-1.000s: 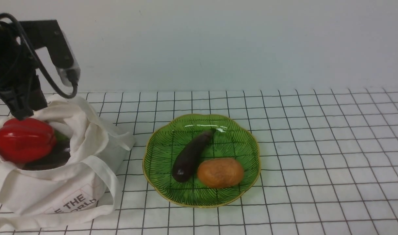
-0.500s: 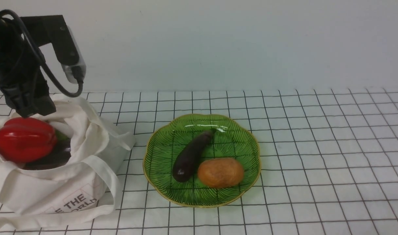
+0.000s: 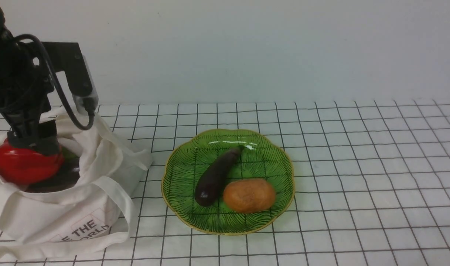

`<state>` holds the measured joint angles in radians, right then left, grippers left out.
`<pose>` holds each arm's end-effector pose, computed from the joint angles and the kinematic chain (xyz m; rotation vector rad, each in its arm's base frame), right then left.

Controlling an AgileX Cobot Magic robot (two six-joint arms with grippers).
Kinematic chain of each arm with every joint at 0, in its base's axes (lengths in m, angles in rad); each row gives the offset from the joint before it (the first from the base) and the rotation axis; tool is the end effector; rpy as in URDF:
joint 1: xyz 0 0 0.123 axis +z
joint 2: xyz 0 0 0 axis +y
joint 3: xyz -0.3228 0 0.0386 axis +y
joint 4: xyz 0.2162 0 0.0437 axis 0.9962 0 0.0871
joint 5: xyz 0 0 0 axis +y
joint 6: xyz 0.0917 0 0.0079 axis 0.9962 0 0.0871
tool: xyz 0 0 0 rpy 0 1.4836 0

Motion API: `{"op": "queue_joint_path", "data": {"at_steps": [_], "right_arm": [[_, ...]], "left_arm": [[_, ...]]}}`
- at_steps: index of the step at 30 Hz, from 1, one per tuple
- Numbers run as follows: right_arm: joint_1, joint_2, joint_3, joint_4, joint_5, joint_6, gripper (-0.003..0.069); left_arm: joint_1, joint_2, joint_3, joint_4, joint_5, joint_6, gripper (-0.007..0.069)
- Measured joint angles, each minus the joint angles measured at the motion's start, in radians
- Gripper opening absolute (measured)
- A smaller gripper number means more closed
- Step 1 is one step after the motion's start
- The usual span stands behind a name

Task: Take vegetables from bag on white checkered tablecloth place on plate.
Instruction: 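Reach into the bag and grasp the red bell pepper with the left gripper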

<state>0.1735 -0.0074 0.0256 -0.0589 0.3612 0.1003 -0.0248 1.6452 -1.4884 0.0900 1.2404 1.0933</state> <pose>-0.0174 -0.0050 0.1724 -0.1051 1.8615 0.1321 0.3066 0.0002 0.3628 1.5852 2.4837 0.3096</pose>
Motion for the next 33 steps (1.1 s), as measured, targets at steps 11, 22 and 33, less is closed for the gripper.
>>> {"op": "queue_joint_path", "data": {"at_steps": [11,22,33], "right_arm": [[0.000,0.000,0.000,0.000,0.000,0.000,-0.0014],[0.000,0.000,0.000,0.000,0.000,0.000,-0.0014],[0.000,0.000,0.000,0.000,0.000,0.001,-0.0014]], "left_arm": [[0.000,0.068,0.012,0.111,-0.010,0.016,0.0654],[0.000,0.076,0.013,0.178,-0.012,0.018,0.0643],[0.000,0.162,0.013,0.180,-0.014,0.018,0.0584]]}}
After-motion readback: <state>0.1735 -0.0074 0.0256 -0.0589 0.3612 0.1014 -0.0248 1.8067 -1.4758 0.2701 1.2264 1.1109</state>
